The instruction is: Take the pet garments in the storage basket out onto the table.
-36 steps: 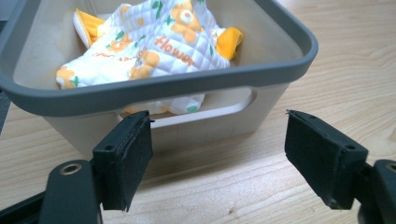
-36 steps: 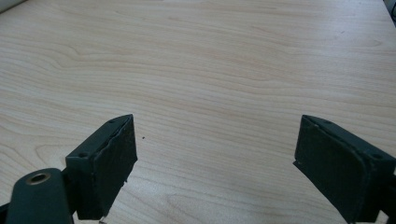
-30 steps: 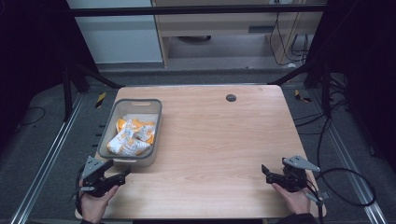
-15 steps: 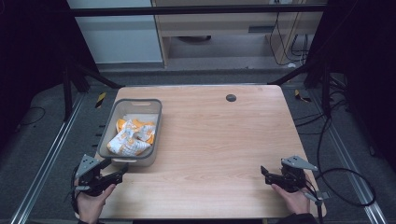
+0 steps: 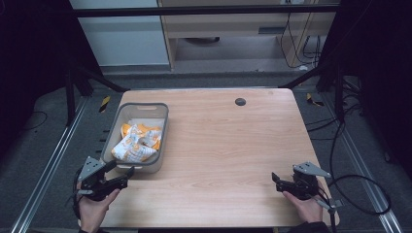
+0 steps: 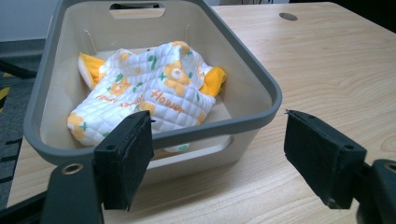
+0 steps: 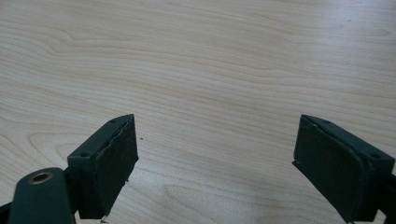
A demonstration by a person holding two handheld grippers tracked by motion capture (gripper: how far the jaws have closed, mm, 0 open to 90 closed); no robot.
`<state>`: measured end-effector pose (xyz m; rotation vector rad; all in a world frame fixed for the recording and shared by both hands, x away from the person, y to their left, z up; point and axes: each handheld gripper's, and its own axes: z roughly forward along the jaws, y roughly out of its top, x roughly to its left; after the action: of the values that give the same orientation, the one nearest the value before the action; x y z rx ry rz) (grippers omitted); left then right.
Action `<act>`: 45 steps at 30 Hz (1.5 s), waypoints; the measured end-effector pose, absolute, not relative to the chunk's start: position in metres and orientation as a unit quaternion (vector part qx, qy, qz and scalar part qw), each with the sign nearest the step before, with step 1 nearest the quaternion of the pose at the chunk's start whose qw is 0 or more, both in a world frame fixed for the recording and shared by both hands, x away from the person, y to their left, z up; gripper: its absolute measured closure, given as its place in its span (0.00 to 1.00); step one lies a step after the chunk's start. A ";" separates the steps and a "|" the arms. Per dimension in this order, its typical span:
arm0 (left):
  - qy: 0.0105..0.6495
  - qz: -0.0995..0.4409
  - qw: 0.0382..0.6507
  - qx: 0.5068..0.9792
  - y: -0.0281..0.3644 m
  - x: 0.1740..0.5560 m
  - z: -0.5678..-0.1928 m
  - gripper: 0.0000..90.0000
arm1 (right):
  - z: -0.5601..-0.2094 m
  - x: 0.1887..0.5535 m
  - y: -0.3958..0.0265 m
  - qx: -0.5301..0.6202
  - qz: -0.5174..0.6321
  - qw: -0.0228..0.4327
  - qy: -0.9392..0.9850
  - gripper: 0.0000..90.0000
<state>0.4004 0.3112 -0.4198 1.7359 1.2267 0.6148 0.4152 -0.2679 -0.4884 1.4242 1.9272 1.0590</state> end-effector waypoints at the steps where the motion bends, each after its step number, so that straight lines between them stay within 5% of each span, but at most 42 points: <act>1: 0.496 0.248 0.449 0.701 0.311 0.401 -0.419 0.26 | -0.488 0.415 -0.268 0.525 0.391 0.258 0.711 0.15; 45: 0.480 0.256 0.443 0.713 0.306 0.442 -0.373 0.25 | -0.488 0.415 -0.263 0.510 0.392 0.260 0.720 0.16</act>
<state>0.4418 0.3063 -0.3732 1.7671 1.1900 0.6346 0.4147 -0.2630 -0.4881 1.3815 1.9496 1.0616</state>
